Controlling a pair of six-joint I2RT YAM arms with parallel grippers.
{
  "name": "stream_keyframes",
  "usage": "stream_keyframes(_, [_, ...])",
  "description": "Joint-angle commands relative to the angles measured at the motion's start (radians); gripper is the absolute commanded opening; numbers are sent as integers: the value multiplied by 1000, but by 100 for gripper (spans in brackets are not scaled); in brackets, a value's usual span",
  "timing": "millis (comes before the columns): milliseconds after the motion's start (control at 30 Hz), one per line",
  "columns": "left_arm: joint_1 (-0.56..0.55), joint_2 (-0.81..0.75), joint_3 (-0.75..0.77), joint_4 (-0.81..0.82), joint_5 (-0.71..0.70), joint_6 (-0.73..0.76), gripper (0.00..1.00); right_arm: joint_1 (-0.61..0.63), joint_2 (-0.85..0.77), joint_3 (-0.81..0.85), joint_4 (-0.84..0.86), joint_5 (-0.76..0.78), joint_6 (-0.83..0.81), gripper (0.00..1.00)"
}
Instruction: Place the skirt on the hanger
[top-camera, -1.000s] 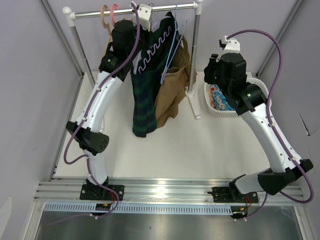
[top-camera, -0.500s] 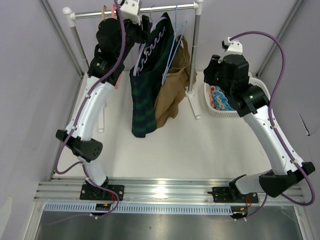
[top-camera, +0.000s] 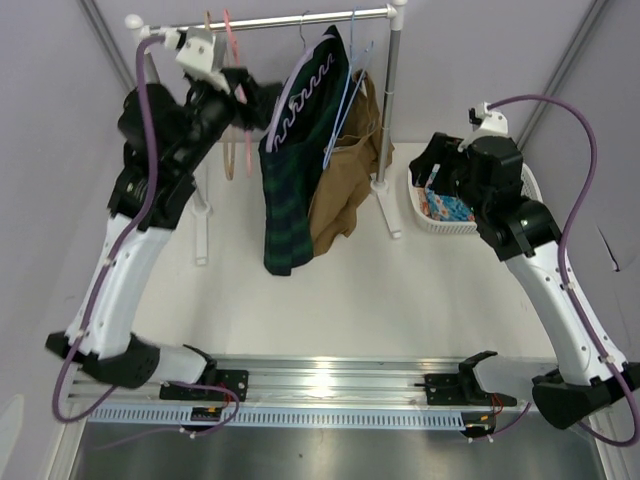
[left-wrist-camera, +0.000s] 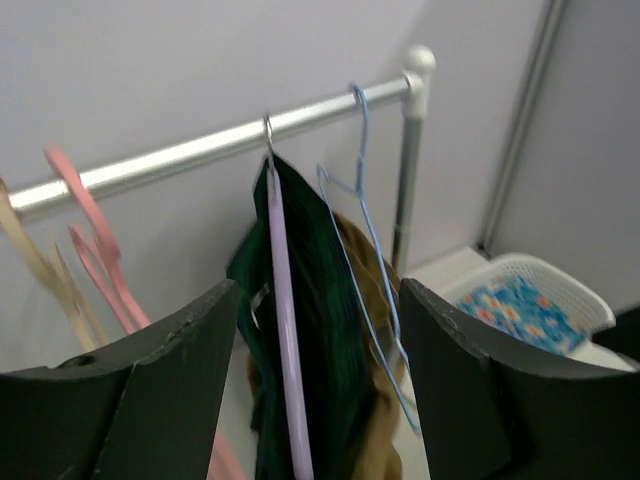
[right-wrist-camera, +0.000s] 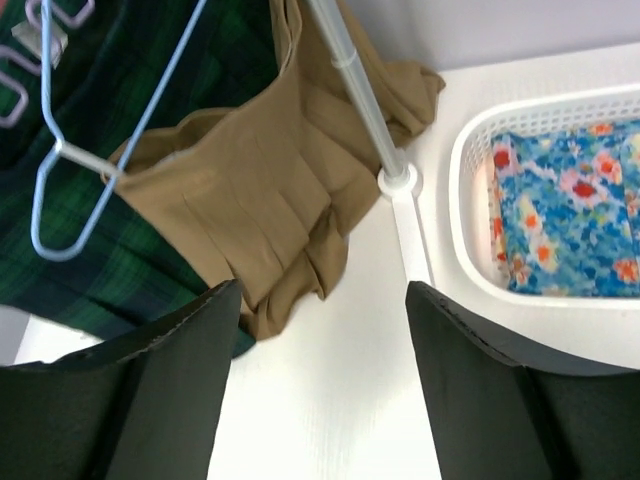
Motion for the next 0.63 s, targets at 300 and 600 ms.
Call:
stream_keyframes(300, [-62, -545, -710, 3, 130, -190, 72, -2, -163, -171, -28, -26, 56, 100])
stream_keyframes(600, [-62, -706, -875, -89, 118, -180, 72, -4, -214, -248, -34, -5, 88, 100])
